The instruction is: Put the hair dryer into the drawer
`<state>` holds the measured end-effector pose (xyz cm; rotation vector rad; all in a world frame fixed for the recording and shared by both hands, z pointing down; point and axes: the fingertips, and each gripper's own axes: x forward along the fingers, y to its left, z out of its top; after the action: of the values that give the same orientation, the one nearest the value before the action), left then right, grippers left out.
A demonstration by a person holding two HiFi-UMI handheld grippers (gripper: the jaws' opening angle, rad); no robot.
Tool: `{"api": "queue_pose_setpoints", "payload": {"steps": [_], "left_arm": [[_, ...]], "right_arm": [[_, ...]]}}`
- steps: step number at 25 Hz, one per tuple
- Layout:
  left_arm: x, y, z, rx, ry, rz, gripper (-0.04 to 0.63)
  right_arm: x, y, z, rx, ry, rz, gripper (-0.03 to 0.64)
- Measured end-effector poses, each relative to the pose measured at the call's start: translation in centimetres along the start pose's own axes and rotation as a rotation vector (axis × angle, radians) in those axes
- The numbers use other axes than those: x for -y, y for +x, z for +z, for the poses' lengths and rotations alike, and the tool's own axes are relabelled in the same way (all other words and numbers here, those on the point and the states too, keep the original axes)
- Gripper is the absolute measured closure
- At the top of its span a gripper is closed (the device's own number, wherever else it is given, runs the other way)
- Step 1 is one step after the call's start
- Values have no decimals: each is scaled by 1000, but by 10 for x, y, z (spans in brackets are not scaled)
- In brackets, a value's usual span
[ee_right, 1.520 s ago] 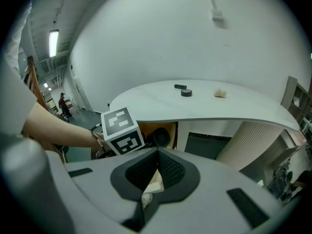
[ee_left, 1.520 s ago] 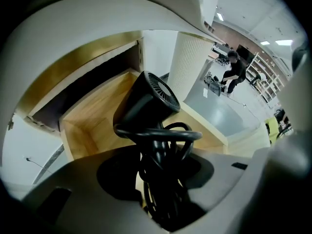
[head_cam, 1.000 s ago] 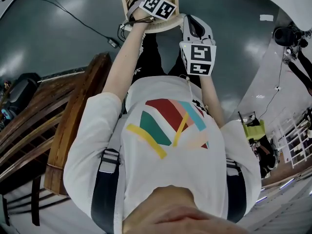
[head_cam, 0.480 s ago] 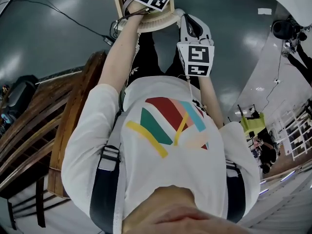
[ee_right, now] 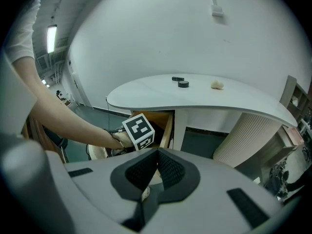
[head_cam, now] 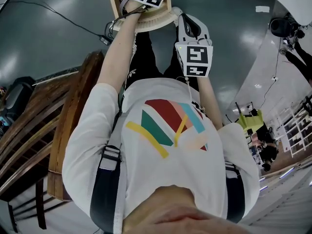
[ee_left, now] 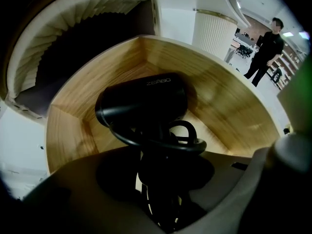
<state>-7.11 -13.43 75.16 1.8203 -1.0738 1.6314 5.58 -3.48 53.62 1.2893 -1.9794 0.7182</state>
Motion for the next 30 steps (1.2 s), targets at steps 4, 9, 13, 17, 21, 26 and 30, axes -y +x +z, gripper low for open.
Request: {"api": "queue_pose_setpoints", "payload": {"steps": [4, 9, 13, 17, 21, 26, 30], "left_arm": [[0, 3, -4, -13, 6, -1, 396], [1, 6, -3, -20, -11, -4, 396], [-4, 4, -2, -20, -29, 8, 348], [2, -1, 3, -16, -44, -47, 282], [10, -6, -6, -55, -32, -96, 264], [22, -10, -20, -115, -21, -134, 262], [32, -19, -17, -83, 28, -136, 262]], "right_arm": [[-3, -2, -4, -8, -13, 3, 606], [-3, -1, -11, -21, -9, 2, 606], [-5, -2, -10, -16, -13, 11, 606], [-5, -2, -9, -8, -17, 21, 606], [-13, -4, -6, 2, -23, 31, 606], [-17, -7, 2, 21, -36, 42, 606], [-19, -12, 8, 35, -49, 46, 606]]}}
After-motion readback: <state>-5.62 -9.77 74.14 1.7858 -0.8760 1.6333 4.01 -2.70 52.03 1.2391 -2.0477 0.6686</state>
